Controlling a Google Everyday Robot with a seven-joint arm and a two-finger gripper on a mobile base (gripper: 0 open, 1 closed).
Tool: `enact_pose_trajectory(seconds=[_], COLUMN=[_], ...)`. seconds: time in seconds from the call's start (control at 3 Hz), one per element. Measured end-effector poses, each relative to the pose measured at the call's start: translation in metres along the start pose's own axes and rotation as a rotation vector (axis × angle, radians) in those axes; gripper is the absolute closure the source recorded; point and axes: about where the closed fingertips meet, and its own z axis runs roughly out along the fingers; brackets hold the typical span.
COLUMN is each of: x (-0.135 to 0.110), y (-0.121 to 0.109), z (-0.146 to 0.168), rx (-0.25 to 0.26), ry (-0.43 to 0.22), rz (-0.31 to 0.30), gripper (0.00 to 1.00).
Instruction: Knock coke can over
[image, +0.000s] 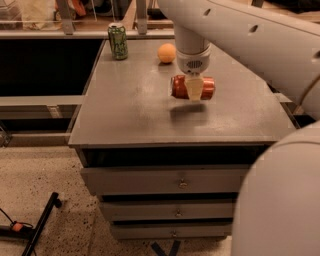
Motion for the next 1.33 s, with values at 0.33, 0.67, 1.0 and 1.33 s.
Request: enact_pose_trajectory(seconds=[0.33, 0.67, 1.0, 1.33], x=[0.0062, 0.0061, 0.0036, 0.0035], y=[0.0054, 0.0037, -0.0006, -0.0026], z=[0.0006, -0.0019, 0.0003, 0.0058], rx=[-0.12, -0.118, -0.102, -0.081], ry=[0.014, 0.008, 0.0, -0.014], rz=[-0.043, -0.044, -0.044, -0.056], gripper=[0.35, 0.13, 0.0, 0.0])
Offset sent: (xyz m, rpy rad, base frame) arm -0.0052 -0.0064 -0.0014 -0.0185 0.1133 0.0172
